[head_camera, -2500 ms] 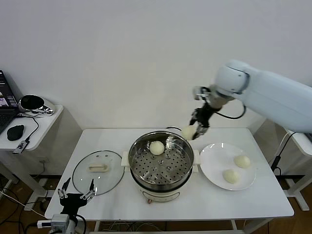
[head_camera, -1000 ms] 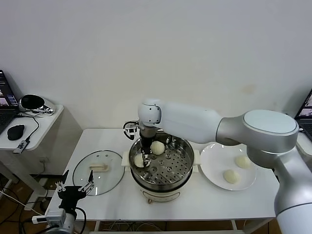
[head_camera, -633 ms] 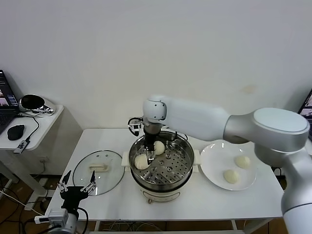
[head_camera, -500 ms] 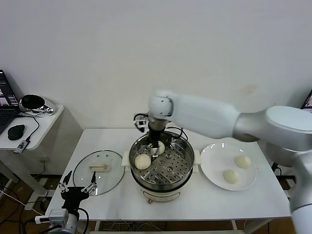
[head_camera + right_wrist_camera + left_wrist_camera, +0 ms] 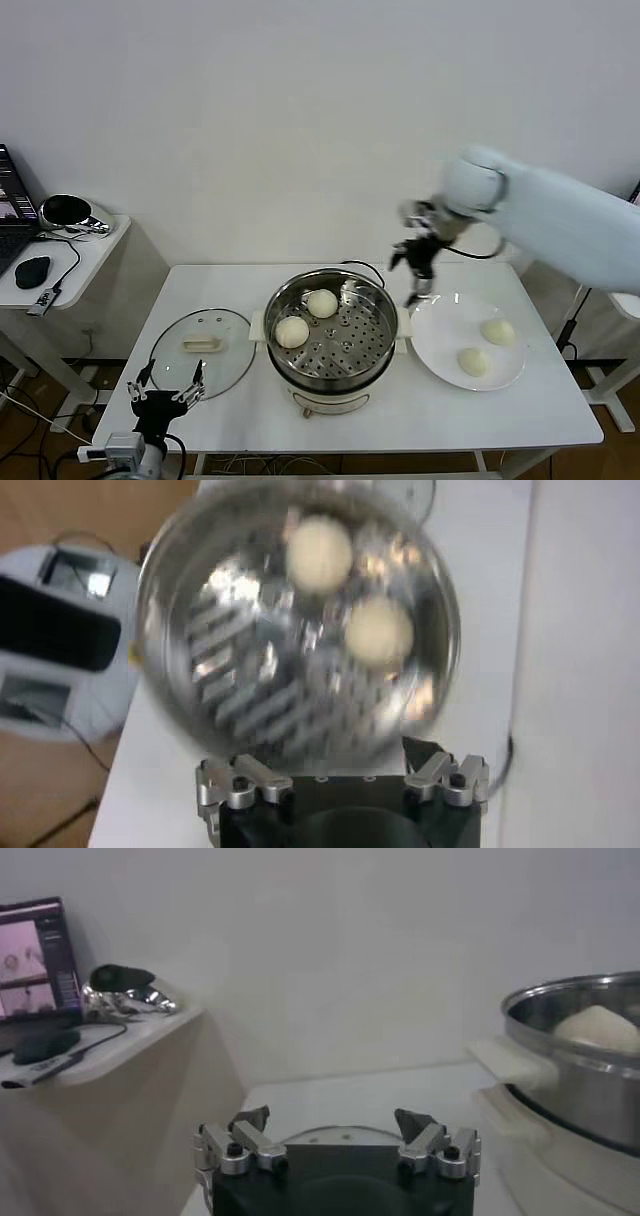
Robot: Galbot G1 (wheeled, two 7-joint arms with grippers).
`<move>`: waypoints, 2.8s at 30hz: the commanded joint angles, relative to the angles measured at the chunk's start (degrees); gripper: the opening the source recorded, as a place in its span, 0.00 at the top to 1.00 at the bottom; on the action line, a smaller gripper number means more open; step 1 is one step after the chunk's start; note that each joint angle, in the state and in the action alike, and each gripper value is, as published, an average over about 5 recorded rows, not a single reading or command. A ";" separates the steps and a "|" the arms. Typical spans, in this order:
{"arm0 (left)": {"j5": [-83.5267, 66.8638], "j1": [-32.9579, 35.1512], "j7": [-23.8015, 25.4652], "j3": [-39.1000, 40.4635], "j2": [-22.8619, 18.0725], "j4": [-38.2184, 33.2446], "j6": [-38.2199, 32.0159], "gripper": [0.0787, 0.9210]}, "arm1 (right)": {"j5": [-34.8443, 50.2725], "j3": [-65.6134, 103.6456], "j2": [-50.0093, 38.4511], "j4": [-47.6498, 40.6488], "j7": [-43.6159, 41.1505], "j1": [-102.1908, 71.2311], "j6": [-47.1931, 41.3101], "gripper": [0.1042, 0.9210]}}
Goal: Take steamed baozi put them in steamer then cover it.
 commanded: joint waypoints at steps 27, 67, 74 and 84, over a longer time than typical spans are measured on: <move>1.77 1.07 0.07 0.44 -0.30 2.86 0.96 0.12 | -25.54 26.12 -2.23 -11.45 4.92 -36.71 10.26 0.12; 1.50 0.51 0.05 0.65 -0.15 4.90 0.85 0.12 | -27.57 26.19 1.77 -15.81 8.68 -37.95 9.76 0.27; 1.78 0.37 0.01 1.11 -0.17 4.99 0.88 0.12 | -23.46 26.00 -0.06 -14.82 6.87 -35.21 8.75 0.35; 1.98 -0.54 -0.24 2.14 -0.54 5.18 0.95 0.12 | -13.02 16.73 -1.20 -10.50 1.74 -13.66 7.75 0.40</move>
